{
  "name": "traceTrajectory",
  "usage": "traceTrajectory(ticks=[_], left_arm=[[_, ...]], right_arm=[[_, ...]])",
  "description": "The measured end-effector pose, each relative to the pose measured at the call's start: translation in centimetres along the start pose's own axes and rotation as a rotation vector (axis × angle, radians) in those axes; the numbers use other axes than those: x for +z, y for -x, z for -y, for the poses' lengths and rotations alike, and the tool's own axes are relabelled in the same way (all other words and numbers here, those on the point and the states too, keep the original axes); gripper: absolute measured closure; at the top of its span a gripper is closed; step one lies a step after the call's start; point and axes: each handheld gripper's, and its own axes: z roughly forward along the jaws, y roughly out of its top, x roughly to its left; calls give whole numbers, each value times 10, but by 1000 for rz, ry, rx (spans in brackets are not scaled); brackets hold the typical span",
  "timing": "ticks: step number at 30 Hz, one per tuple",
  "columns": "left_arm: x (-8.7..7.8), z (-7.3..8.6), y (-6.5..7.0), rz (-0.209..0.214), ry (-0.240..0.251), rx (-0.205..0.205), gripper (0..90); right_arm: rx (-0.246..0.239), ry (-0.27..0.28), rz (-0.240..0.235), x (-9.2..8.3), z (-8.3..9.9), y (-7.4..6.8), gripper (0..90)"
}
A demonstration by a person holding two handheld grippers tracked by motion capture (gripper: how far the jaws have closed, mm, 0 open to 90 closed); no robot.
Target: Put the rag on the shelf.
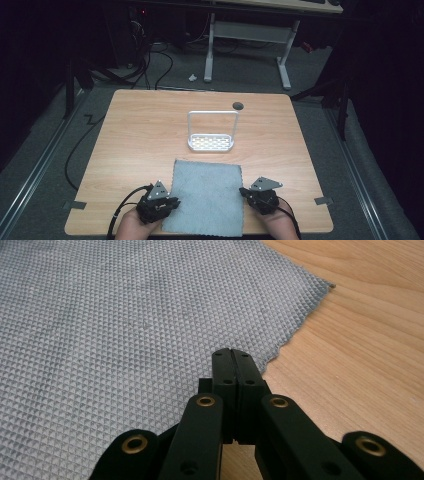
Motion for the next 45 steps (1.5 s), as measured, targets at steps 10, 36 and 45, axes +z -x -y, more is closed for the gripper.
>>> traceTrajectory(ticks=[10, 36, 45], left_arm=[[0, 2, 5, 3, 5, -2, 805], [-7, -13, -42, -190, 178, -136, 572], [21, -41, -70, -243, 164, -171, 582]], right_arm=[[7, 3, 9, 4, -4, 5, 900], [27, 123, 33, -11, 0, 8, 728], [32, 133, 26, -13, 2, 12, 711]])
